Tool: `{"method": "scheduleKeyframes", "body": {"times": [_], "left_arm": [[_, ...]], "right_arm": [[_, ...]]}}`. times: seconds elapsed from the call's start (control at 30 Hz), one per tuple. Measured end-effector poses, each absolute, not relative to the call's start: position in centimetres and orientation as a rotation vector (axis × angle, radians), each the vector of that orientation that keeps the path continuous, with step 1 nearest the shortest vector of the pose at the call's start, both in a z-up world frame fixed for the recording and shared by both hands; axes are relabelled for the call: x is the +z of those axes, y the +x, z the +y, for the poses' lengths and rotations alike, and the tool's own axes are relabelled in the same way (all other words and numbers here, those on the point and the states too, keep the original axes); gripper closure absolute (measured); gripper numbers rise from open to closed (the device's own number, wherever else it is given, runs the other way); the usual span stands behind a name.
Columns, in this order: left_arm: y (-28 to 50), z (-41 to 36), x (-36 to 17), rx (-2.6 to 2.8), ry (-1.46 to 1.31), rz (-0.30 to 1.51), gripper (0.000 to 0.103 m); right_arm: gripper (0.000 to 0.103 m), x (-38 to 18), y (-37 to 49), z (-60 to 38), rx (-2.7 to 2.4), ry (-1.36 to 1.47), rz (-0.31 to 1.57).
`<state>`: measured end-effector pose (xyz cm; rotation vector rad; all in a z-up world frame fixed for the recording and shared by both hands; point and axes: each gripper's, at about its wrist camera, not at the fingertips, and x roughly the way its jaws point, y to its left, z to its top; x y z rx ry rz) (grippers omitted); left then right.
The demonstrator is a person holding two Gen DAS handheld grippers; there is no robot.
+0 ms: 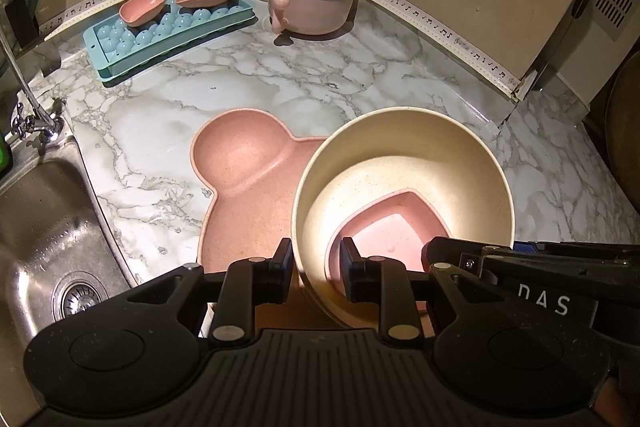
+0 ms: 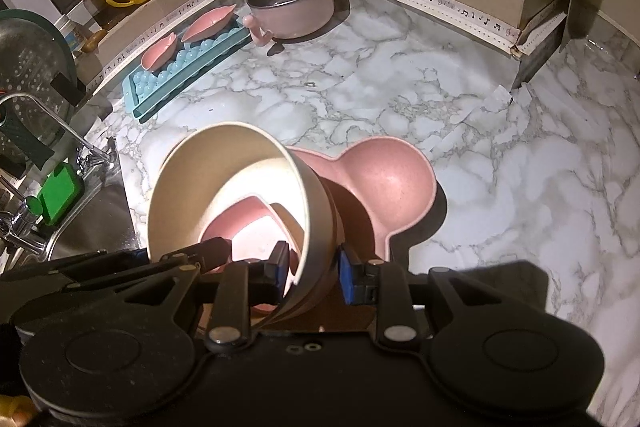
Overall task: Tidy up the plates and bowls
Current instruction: 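Lower the bowl stack onto the pink bear-shaped plate with both grippers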
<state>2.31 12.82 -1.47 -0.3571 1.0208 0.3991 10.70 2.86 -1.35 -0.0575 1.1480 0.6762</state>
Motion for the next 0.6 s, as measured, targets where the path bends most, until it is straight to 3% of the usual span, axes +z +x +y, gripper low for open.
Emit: {"method": "scheduleKeyframes", "body": {"times": [0.6], "left_arm": [[1.68, 12.75, -0.94, 0.384, -0.341, 0.99, 0.077]], "right_arm": [[0.068, -0.44, 9.87, 2.6, 0.702, -0.057, 1.103]]}}
